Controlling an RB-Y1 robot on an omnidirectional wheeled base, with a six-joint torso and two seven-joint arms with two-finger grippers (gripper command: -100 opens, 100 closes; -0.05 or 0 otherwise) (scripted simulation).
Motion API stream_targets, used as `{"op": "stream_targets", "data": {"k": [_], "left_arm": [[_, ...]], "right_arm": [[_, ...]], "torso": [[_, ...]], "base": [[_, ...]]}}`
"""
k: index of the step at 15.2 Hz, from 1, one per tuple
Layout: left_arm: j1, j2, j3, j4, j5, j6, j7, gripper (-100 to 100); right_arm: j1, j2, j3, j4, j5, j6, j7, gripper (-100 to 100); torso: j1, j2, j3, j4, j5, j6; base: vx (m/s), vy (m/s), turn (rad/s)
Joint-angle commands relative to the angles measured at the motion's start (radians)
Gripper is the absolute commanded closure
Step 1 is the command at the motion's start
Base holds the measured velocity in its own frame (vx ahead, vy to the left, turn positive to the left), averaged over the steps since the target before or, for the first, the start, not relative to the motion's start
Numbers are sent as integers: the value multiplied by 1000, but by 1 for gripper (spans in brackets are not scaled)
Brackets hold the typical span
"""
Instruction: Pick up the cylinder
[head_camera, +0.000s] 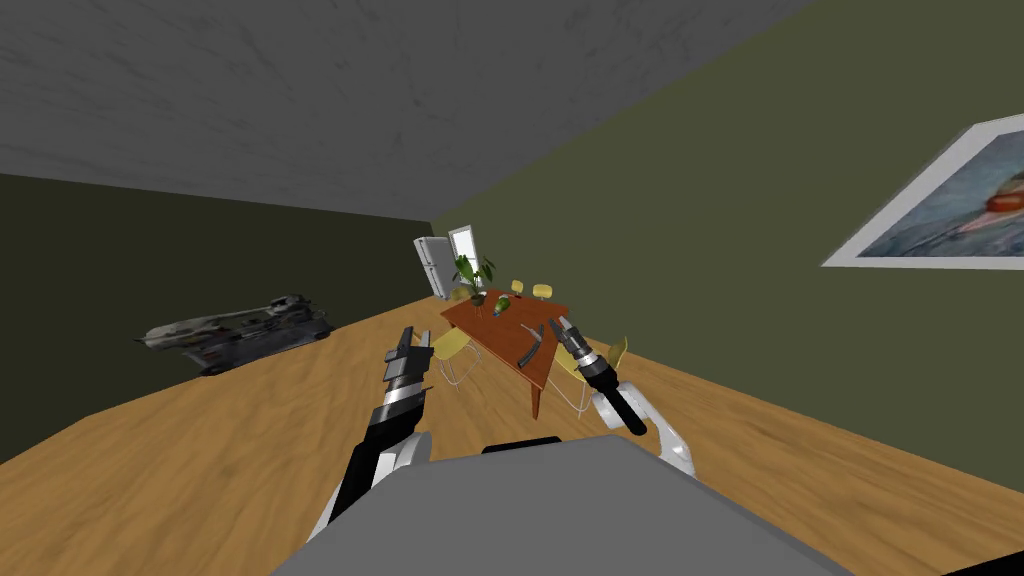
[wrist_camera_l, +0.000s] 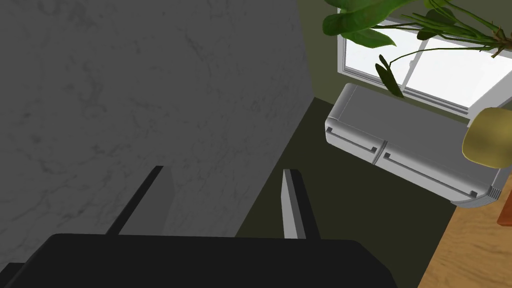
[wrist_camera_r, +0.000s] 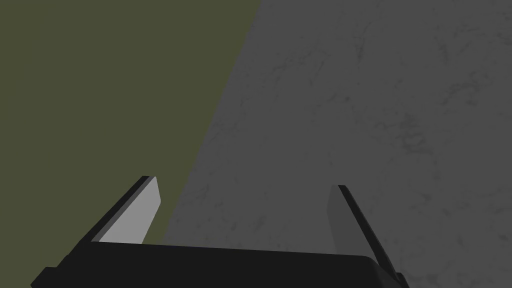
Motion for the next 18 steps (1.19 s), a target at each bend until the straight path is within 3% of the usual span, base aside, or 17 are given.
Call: {"op": "stream_targets", "data": {"k": [1,2,3,5,6,8,9,11,12,14,15,17,18], "left_arm": [[0,0,0,0,0,0,0,0],[0,0,0,0,0,0,0,0],[0,0,0,0,0,0,0,0],[0,0,0,0,0,0,0,0],[0,0,0,0,0,0,0,0],[0,0,0,0,0,0,0,0],[0,0,0,0,0,0,0,0],[0,0,0,0,0,0,0,0],[0,0,0,0,0,0,0,0],[0,0,0,0,0,0,0,0],[0,0,0,0,0,0,0,0],[0,0,0,0,0,0,0,0],[0,0,0,0,0,0,0,0]], "right_arm": [[-16,-13,0,42,50,-5,21,-100],[-16,-13,0,42,53,-5,21,-100],[-42,-34,-5,81,88,-15,46,-100],[-42,-34,-5,100,113,-15,46,-100],[-69,-55,-11,134,149,-25,72,-100],[-69,-55,-11,160,176,-25,72,-100],[-97,-76,-16,209,207,-35,99,-100],[-97,-76,-16,222,242,-35,99,-100],[-126,-97,-22,263,270,-46,126,-100],[-126,-97,-22,287,309,-46,126,-100],[-156,-118,-28,328,336,-57,155,-100],[-156,-118,-28,352,378,-57,155,-100],[-186,-138,-34,393,401,-69,184,-100]], "torso": [[0,0,0,0,0,0],[0,0,0,0,0,0],[0,0,0,0,0,0],[0,0,0,0,0,0],[0,0,0,0,0,0],[0,0,0,0,0,0],[0,0,0,0,0,0],[0,0,0,0,0,0],[0,0,0,0,0,0],[0,0,0,0,0,0],[0,0,0,0,0,0],[0,0,0,0,0,0],[0,0,0,0,0,0]], "base": [[-9,12,136],[-5,7,70],[-7,11,137],[-6,10,106],[-6,14,160],[-5,11,110],[-5,13,152],[-3,9,113],[-2,15,156],[-2,10,114],[-4,13,164],[-1,8,121],[-1,11,167]]}}
